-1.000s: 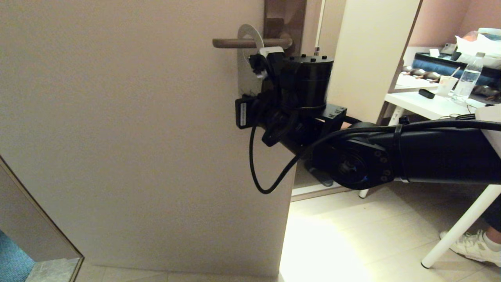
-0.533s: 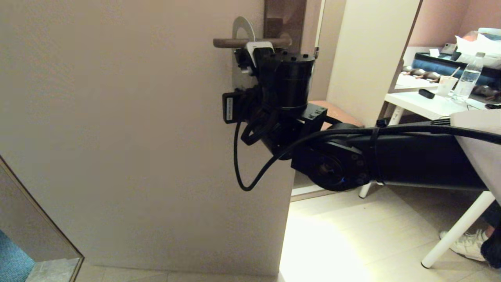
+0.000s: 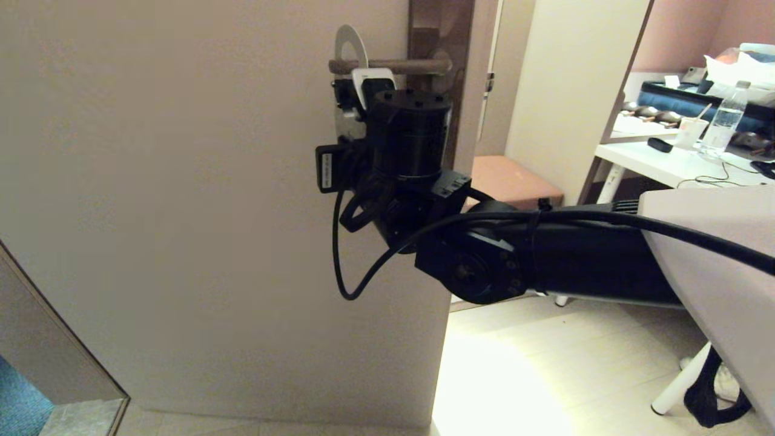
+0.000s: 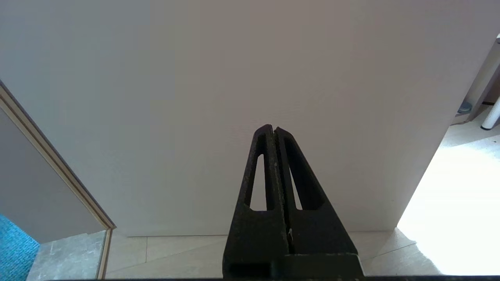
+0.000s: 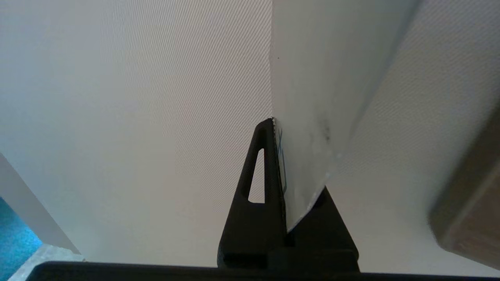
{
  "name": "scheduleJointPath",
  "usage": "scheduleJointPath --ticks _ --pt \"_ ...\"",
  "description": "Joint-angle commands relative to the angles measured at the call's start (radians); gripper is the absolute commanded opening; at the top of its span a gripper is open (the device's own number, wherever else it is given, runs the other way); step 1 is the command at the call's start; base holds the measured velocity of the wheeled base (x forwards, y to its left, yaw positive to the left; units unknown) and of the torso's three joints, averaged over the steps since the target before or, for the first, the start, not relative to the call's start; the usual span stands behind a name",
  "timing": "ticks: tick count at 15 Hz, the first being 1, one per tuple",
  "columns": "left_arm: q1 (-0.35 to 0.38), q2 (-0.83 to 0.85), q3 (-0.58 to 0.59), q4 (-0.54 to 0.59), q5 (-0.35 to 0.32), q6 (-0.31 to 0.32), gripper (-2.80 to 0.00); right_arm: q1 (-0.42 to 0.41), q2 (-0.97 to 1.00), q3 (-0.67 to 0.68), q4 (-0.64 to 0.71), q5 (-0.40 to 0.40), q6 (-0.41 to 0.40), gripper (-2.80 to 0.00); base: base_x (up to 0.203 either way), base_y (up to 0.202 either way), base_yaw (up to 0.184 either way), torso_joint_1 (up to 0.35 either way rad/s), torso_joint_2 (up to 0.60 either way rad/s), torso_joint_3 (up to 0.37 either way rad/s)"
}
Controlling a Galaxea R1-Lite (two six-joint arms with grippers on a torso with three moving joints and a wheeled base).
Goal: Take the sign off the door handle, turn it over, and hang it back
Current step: Take down the sign
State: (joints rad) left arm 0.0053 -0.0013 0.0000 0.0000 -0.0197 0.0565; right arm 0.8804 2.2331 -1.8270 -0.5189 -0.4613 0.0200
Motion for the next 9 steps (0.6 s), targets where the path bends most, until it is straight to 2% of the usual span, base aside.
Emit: scheduleJointPath --ticks 1,9 --pt "0.001 0.001 0.000 0.000 0.000 0.000 -2.80 0.012 0.016 -0.008 -0.010 -0.002 0.000 -2.80 0.000 0.000 0.000 0.000 0.00 0.000" --pt "0.001 0.001 0.000 0.000 0.000 0.000 -2.80 0.040 0.040 -0.028 -0.023 -0.002 0.000 -2.80 0.000 0.000 0.000 0.000 0.00 0.000"
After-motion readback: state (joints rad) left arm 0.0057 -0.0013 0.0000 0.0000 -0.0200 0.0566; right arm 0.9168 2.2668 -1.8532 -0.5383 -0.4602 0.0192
